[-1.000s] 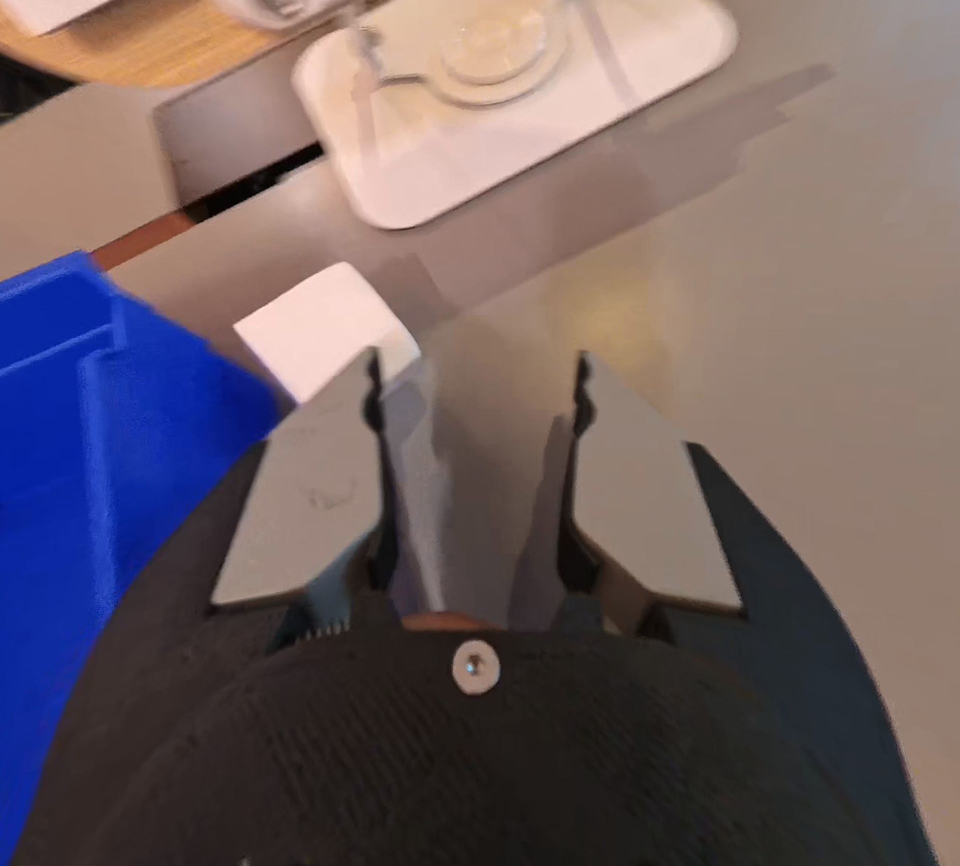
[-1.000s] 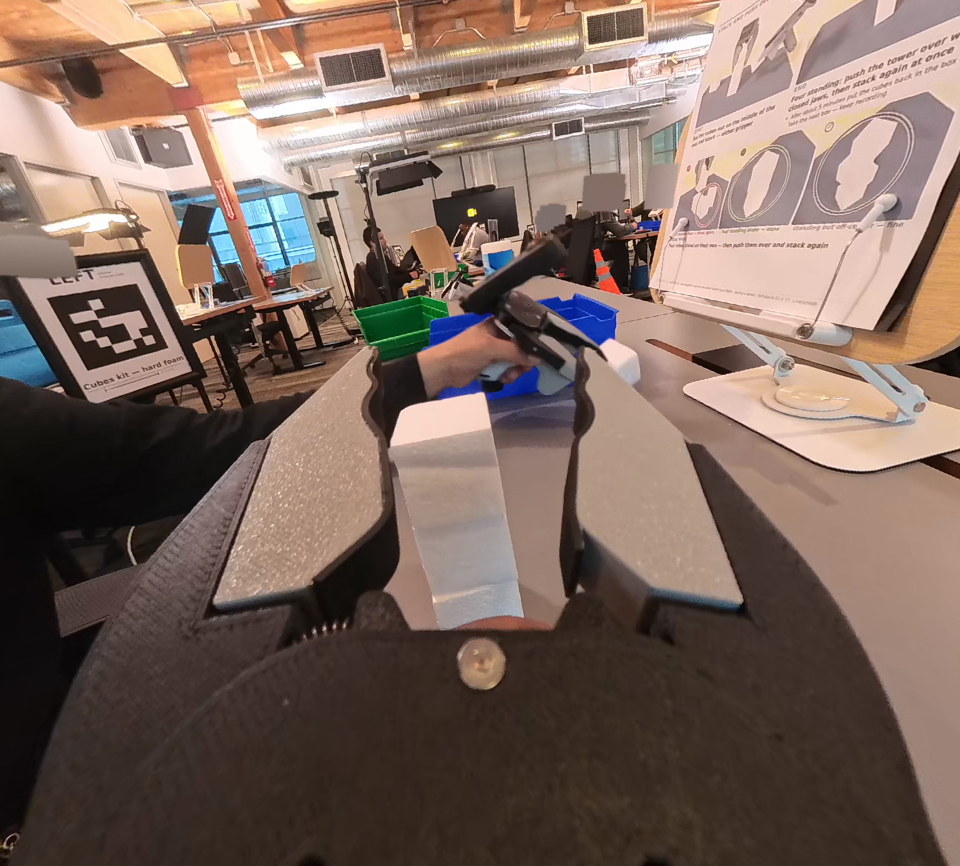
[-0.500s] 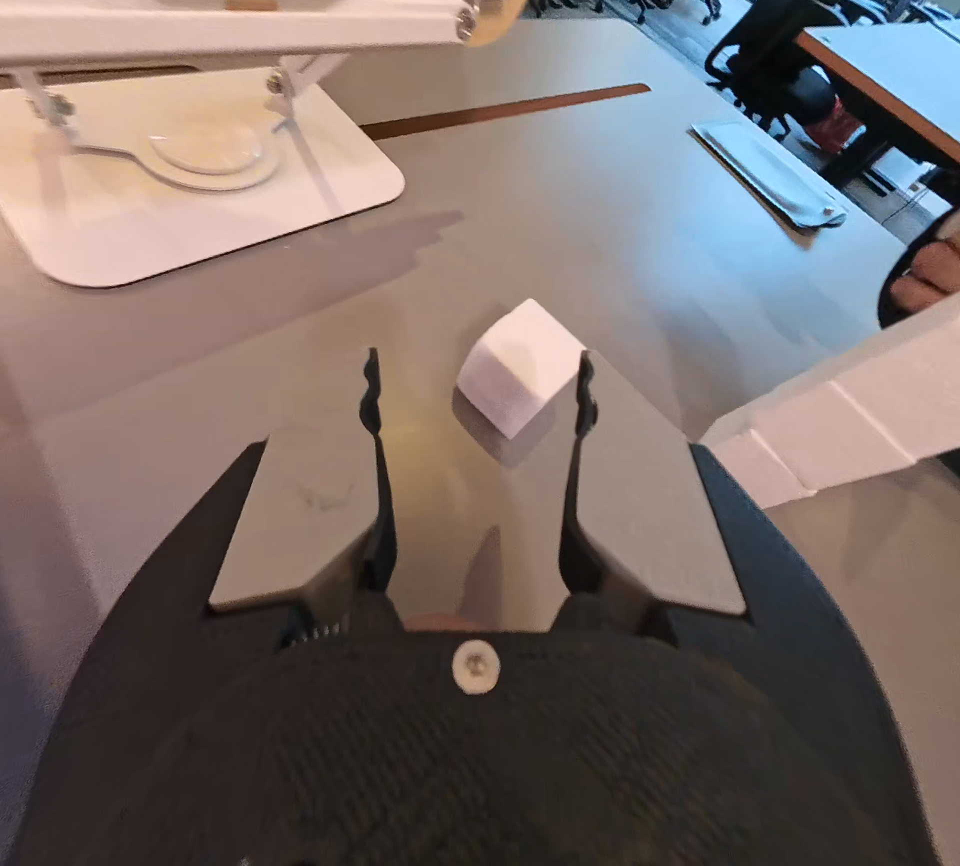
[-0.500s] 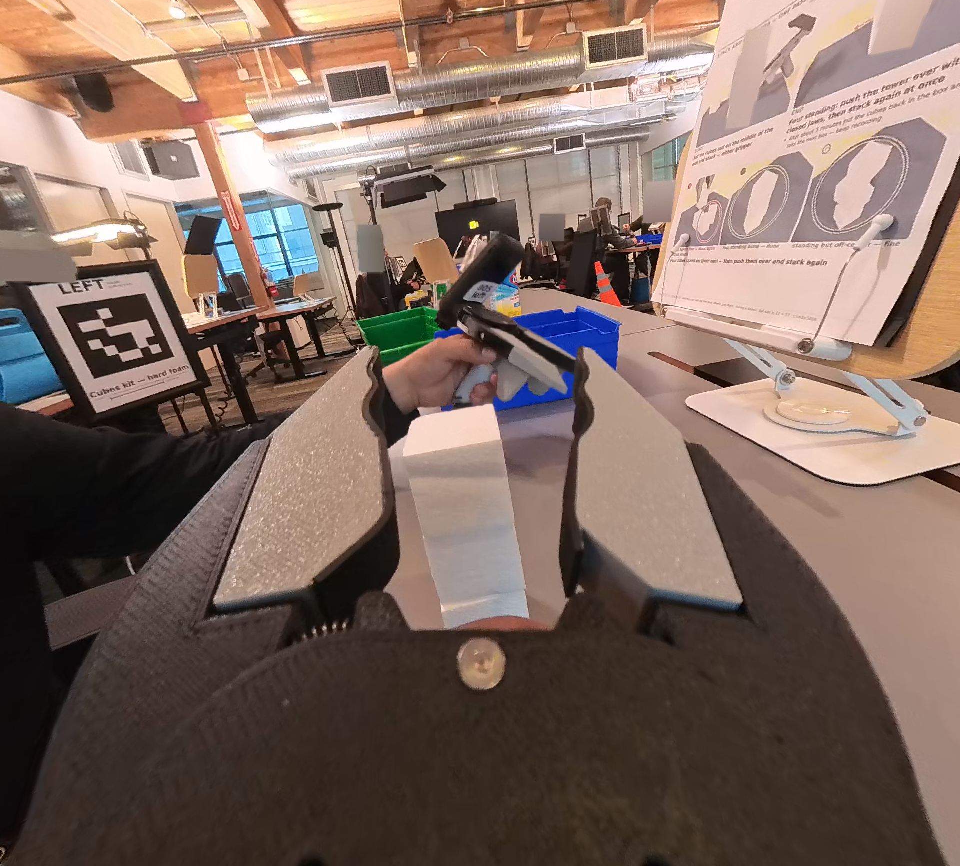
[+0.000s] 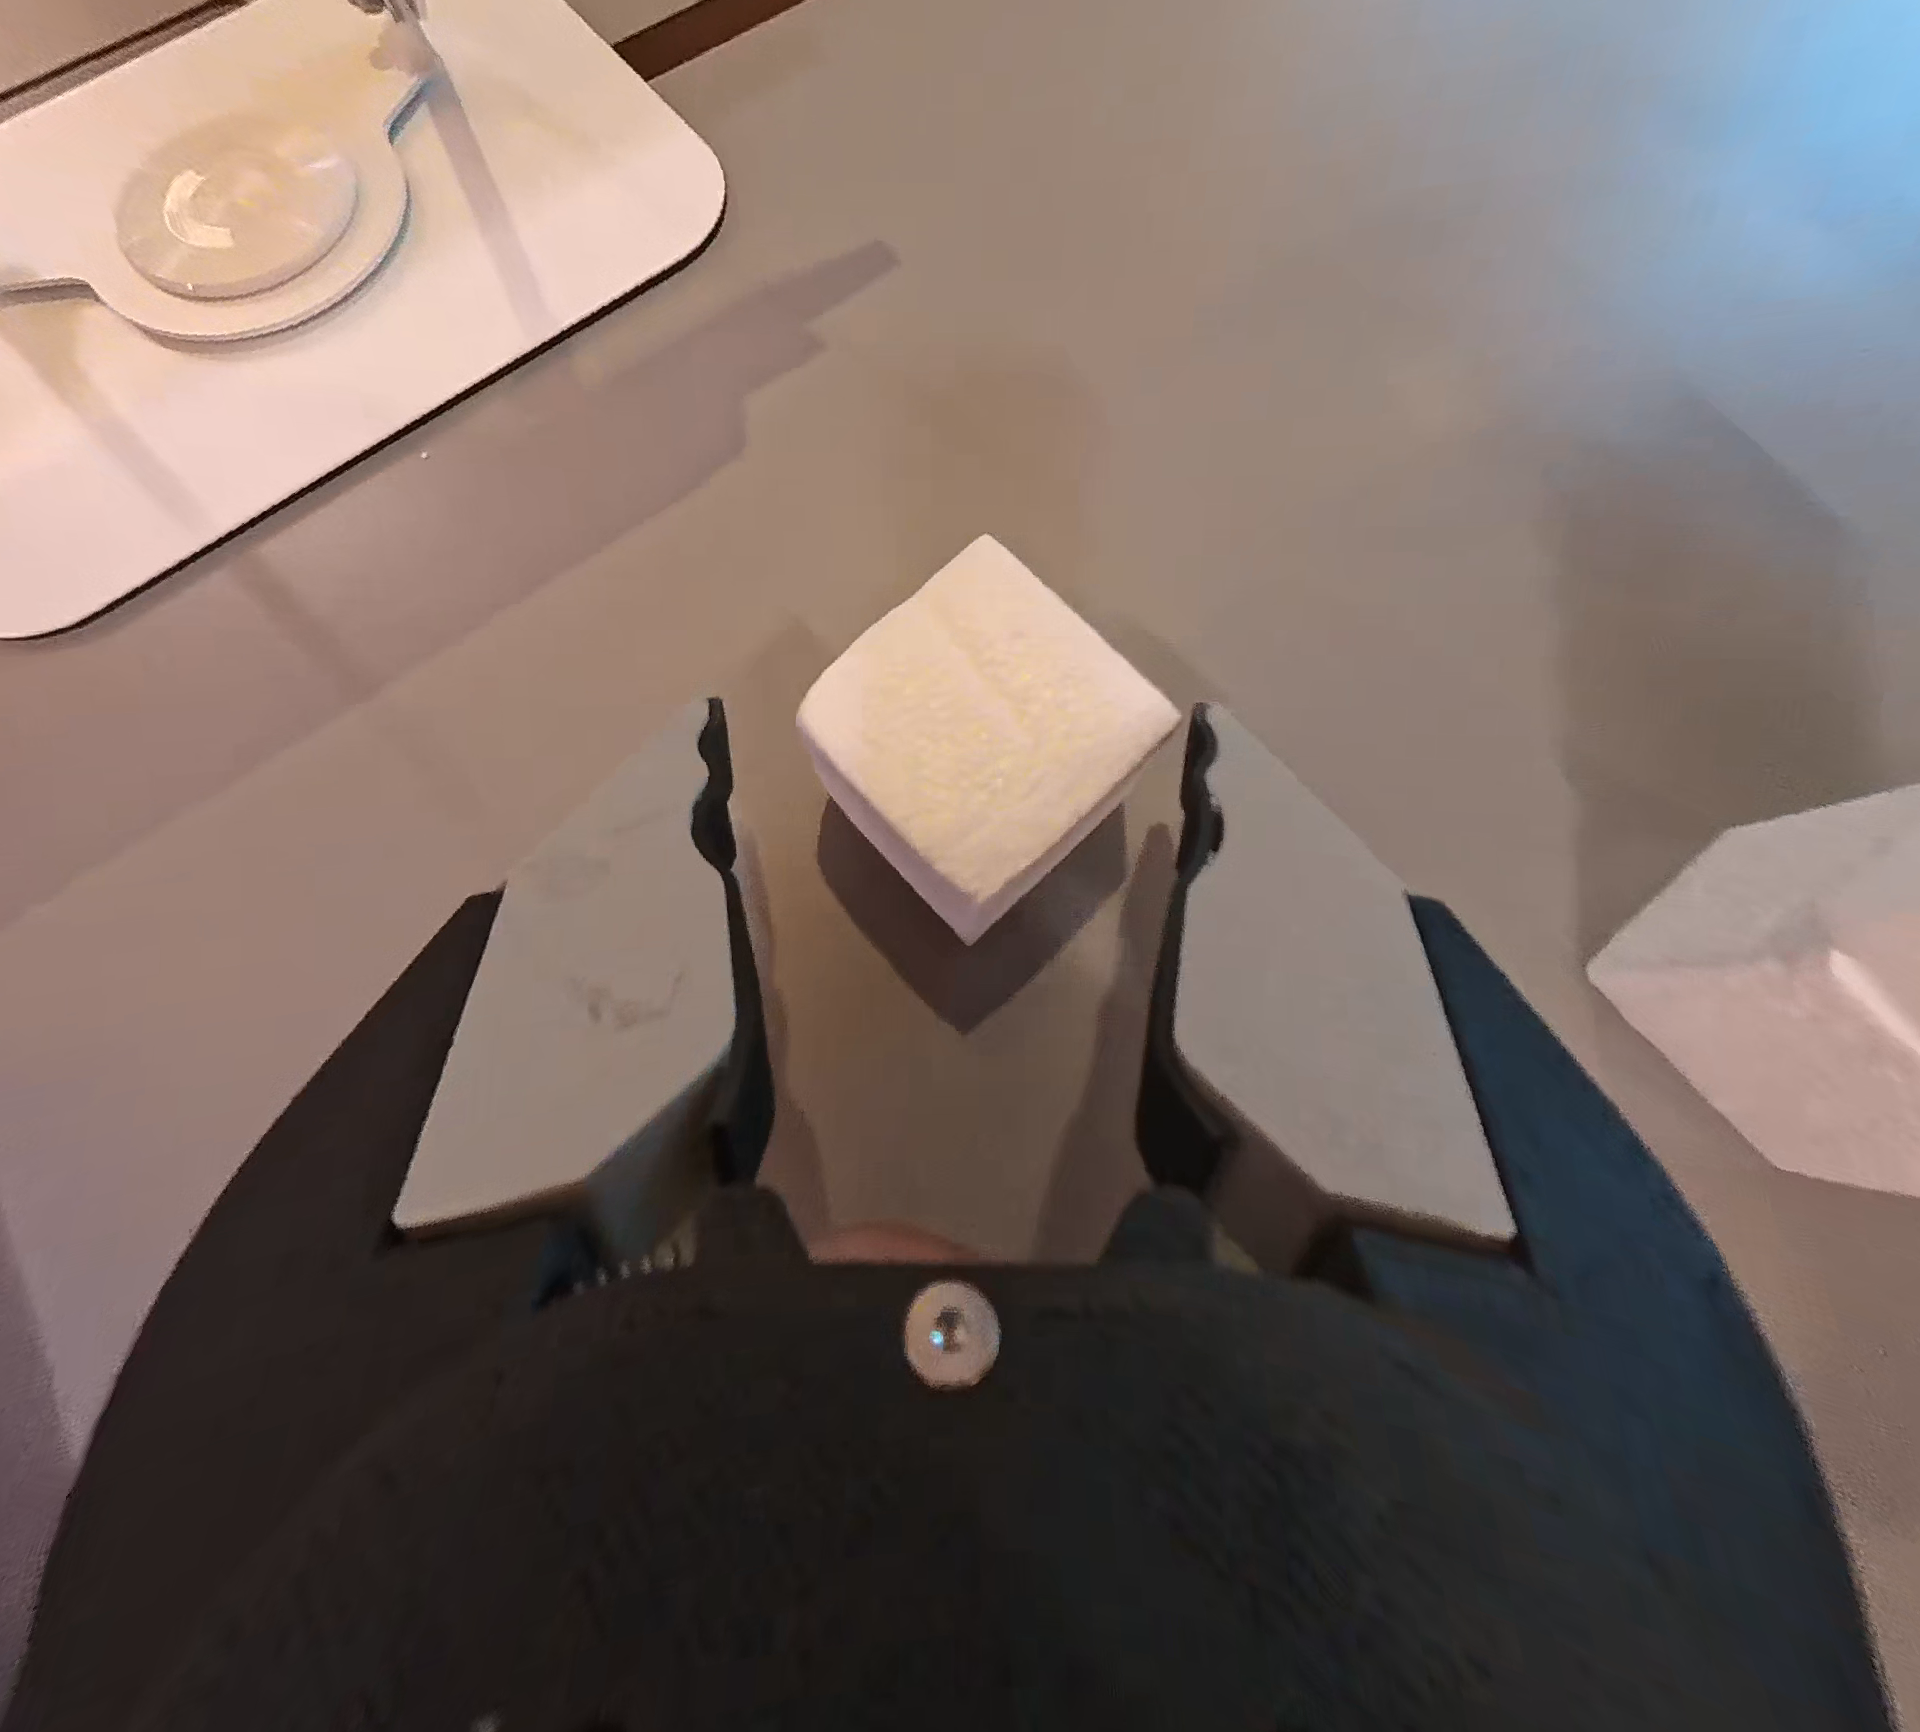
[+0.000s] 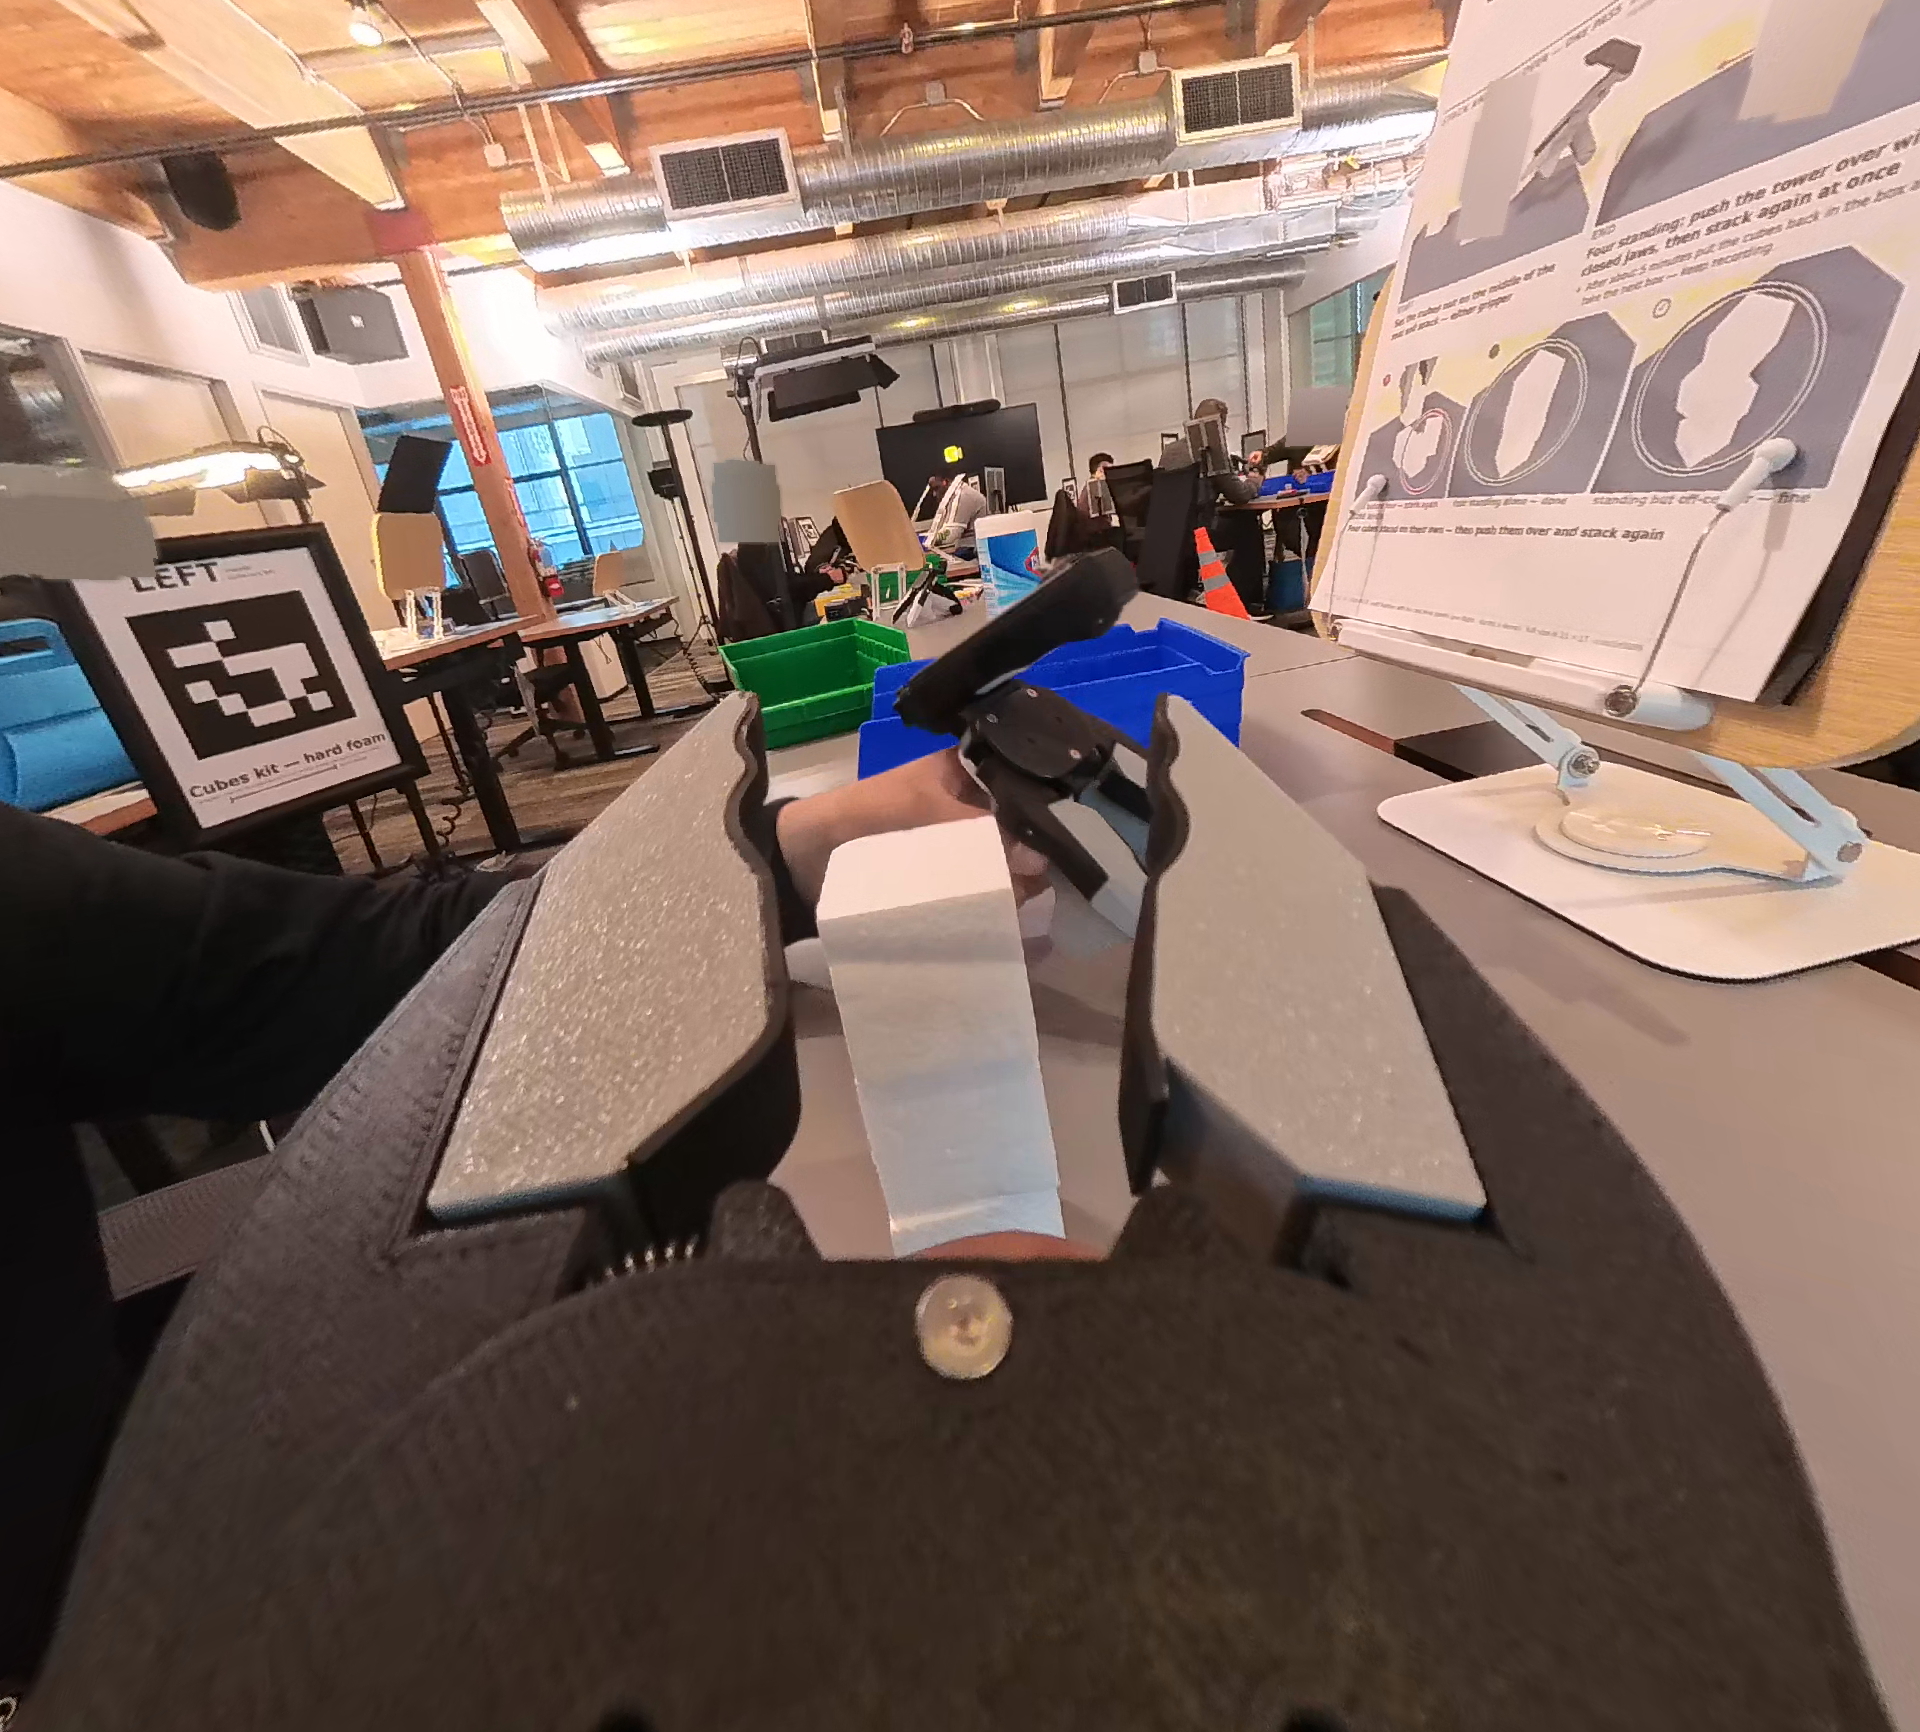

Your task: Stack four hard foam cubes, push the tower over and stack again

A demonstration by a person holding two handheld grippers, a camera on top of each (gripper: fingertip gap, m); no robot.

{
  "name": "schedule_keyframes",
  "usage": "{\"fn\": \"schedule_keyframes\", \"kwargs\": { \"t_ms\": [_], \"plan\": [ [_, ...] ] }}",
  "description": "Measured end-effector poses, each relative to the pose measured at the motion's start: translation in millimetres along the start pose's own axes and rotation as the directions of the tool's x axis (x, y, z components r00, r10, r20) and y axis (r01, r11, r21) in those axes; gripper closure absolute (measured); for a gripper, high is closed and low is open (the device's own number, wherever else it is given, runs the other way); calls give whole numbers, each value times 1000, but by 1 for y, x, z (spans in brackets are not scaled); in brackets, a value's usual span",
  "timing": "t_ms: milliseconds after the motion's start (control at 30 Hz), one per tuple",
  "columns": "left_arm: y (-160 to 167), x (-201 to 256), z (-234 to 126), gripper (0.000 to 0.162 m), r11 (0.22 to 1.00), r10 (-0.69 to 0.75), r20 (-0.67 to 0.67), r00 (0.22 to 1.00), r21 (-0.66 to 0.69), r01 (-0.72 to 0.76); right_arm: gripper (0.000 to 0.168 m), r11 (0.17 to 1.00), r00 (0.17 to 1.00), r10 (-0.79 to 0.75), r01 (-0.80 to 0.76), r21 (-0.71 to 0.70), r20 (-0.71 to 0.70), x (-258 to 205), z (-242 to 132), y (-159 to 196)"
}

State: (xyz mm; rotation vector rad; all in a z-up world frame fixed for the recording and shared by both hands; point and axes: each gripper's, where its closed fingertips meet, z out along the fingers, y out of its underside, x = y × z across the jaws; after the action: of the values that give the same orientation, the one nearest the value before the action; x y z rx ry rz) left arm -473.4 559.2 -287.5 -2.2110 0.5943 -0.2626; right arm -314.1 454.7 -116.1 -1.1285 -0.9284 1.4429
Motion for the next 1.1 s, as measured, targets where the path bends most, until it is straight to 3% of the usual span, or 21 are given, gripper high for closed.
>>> {"fn": "schedule_keyframes", "kwargs": {
  "t_ms": [133,200,433,567,667,867,967,1100],
  "plan": [
    [1,1,9,77,1000,-25,43,999,-12,26,97,1000,1000,1,-1,-5,0,0,1,1],
    [7,0,13,86,999,12,74,997,-52,-9,97,1000,1000,3,-3,-4,-1,1,0,1],
    [8,-6,5,85,988,142,121,982,-72,-134,97,1000,1000,3,-3,-6,-1,1,0,1],
    [-15,21,-18,85,973,208,-70,976,114,-199,97,1000,1000,1,-1,-12,1,0,0,2],
    [-30,52,-52,85,916,329,-225,917,311,-252,97,1000,1000,-2,2,-13,6,-1,-1,1],
    [-63,71,-136,85,742,480,-200,854,612,-274,97,1000,999,-12,12,-4,35,-10,0,-3],
    [-62,99,-179,85,659,567,-322,759,729,-183,97,1000,998,-15,16,-9,67,-18,2,-4],
    [-56,126,-198,86,579,667,-307,679,787,-213,97,999,986,-5,12,-40,168,-44,9,-4]
  ]
}}
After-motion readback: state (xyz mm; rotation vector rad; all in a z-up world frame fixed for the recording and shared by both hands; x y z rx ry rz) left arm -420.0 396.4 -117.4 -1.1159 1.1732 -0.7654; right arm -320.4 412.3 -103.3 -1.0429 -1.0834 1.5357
